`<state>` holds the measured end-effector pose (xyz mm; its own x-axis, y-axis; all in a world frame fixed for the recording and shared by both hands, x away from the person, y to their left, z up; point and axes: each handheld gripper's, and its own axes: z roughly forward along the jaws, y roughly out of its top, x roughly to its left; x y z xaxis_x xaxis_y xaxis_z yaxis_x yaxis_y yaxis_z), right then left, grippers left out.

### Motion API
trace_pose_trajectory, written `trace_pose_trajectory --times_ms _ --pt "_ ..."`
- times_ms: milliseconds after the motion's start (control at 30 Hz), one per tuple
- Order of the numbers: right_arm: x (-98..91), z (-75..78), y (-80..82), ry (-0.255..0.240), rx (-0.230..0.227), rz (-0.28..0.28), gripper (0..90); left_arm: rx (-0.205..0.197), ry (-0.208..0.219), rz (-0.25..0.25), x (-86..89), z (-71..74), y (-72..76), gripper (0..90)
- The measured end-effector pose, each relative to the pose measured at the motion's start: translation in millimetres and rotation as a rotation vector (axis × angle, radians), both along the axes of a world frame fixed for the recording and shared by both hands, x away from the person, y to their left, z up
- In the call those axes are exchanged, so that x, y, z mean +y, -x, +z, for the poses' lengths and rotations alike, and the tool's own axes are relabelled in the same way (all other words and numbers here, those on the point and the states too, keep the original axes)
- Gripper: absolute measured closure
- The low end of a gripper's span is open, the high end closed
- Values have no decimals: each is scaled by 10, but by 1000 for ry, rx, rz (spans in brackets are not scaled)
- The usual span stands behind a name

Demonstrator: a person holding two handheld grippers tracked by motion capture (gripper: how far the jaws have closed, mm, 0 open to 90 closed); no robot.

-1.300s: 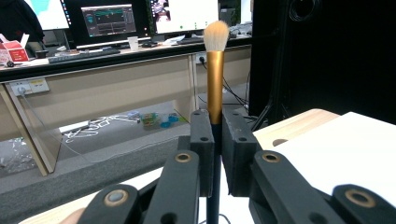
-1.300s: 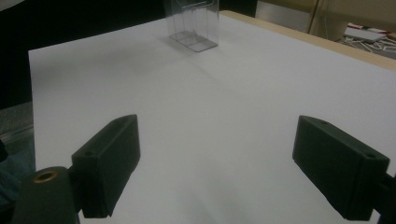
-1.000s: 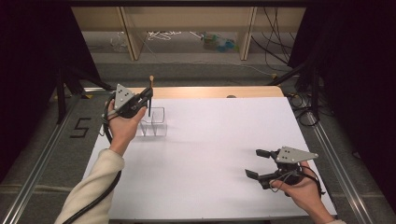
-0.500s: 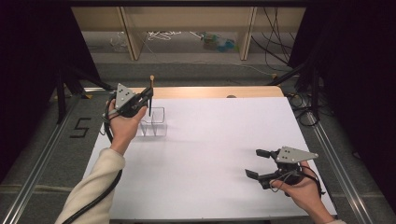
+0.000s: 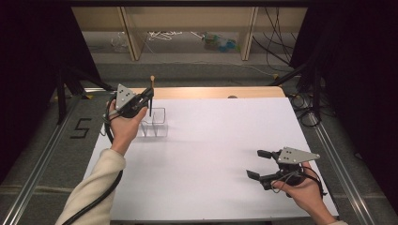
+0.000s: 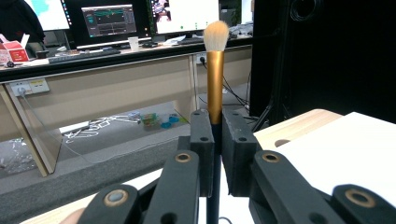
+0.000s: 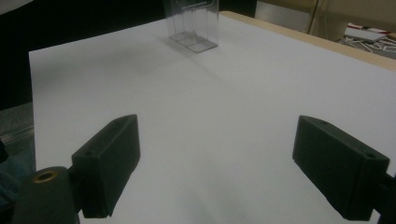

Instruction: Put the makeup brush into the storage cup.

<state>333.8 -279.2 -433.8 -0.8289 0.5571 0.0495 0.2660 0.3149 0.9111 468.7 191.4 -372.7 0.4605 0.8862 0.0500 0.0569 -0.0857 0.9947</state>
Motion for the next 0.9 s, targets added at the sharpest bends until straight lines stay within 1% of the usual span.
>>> trace_pose_trajectory --times_ms 200,300,567,733,900 --pt "0 0 0 0 0 0 158 -1 -4 -3 -2 -13 -5 833" --pt "0 -1 0 0 1 0 158 1 3 -1 -3 -19 -4 833" --pt "0 1 1 0 0 3 159 0 -3 1 4 -34 -9 833" --pt "0 0 0 0 -1 2 158 -4 2 1 7 -50 -18 833" --pt "0 0 0 -1 0 3 159 1 4 6 24 -63 -26 833"
